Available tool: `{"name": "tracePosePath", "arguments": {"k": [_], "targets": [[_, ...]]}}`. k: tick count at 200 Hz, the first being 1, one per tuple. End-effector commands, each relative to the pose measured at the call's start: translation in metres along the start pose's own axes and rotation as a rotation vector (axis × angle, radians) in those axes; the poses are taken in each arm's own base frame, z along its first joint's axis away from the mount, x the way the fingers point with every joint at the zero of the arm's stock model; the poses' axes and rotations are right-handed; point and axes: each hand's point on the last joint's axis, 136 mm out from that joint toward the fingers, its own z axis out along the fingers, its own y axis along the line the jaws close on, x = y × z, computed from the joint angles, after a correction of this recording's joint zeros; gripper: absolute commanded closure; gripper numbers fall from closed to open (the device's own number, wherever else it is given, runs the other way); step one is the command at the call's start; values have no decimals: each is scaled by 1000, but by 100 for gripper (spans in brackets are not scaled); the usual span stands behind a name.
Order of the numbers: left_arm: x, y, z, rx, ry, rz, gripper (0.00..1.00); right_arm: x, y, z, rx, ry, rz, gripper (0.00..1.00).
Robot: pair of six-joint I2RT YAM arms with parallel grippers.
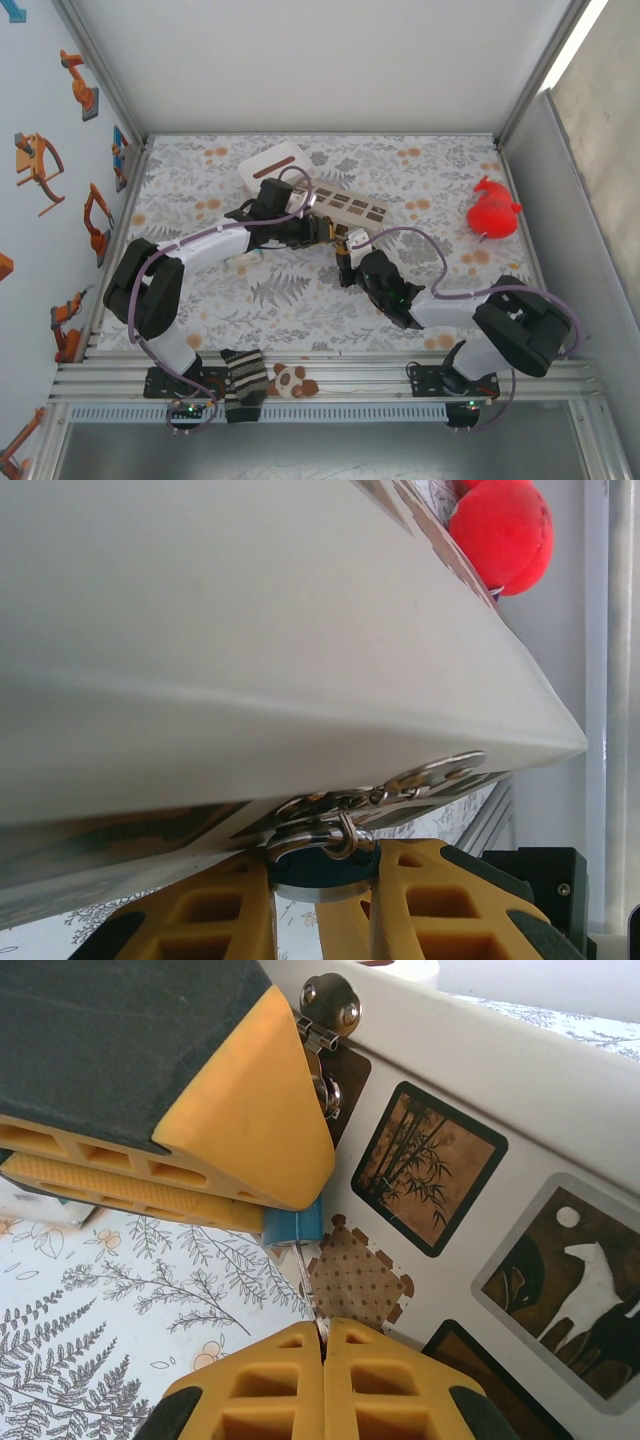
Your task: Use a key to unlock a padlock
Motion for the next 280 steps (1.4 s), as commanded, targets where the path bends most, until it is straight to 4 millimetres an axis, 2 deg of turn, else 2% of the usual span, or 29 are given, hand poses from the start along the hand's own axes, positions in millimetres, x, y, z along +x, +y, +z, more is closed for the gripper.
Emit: {"name": "tracePosePath", "arguments": {"k": [1,69,192,239,280], "targets": [[-9,-34,-13,79,-24,40,78,-28,1,1,16,-99,0,100],[-8,-39,-13,93,-21,38,78,-51,3,-6,-71,-217,39,100],[-5,-36,-9,92,-14,29,78,-61,6,3,-205,-245,140,100],[-7,-39,-10,104,-19,25,78,-51,1,10,-176,-227,147,100],[-7,-41,-10,106,-17,27,78,-61,3,13,-195,-268,158,100]]}}
